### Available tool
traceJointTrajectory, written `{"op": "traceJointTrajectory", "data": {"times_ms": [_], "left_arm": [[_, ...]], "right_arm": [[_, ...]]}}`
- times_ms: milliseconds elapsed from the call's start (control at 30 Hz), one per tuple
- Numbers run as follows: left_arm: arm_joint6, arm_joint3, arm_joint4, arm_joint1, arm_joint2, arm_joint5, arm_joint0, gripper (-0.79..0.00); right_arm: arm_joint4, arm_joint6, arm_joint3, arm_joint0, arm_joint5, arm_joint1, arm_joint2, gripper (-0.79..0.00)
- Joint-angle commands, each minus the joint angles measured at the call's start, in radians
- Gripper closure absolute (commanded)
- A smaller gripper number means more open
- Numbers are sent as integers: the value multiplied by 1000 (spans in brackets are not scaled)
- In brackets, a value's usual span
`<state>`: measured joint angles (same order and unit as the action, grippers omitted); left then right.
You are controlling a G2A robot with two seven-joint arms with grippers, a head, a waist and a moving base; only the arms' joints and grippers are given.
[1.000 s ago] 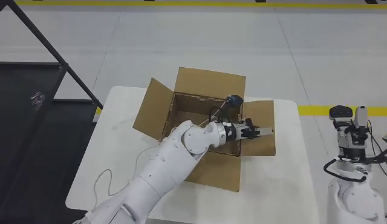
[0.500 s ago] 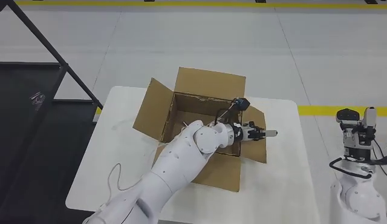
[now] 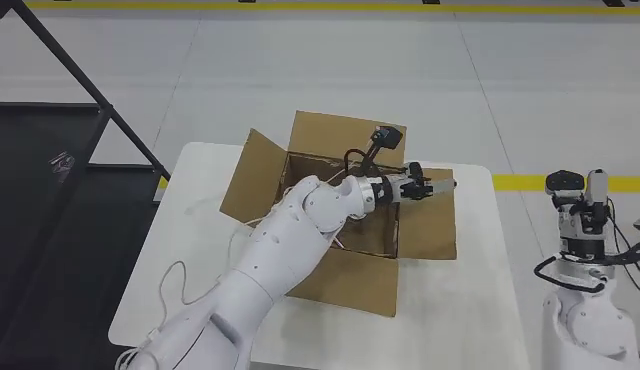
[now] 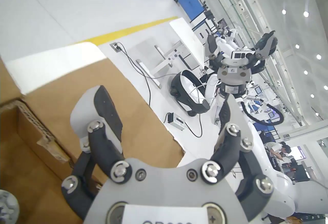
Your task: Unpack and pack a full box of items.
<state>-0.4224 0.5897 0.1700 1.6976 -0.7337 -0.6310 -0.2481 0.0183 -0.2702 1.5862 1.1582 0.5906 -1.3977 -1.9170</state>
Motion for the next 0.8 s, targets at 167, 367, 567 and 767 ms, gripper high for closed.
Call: {"op": "traceJointTrajectory", "data": {"times_ms": [167, 367, 567, 767], "left_arm": [[23, 292, 99, -132, -237, 45, -128, -785], [-71, 830, 210, -242, -545, 195, -447, -785], [-111, 1143, 207, -285, -761, 288, -688, -785], [-115, 1211, 204, -301, -851, 296, -780, -785]], "right_arm": [[274, -149, 35, -93, 32, 19, 117, -785], [512, -250, -2, -207, -24, 27, 261, -785], [646, -421, -72, -317, -53, 31, 418, -785], [674, -506, -84, -349, -47, 34, 468, -785]]}}
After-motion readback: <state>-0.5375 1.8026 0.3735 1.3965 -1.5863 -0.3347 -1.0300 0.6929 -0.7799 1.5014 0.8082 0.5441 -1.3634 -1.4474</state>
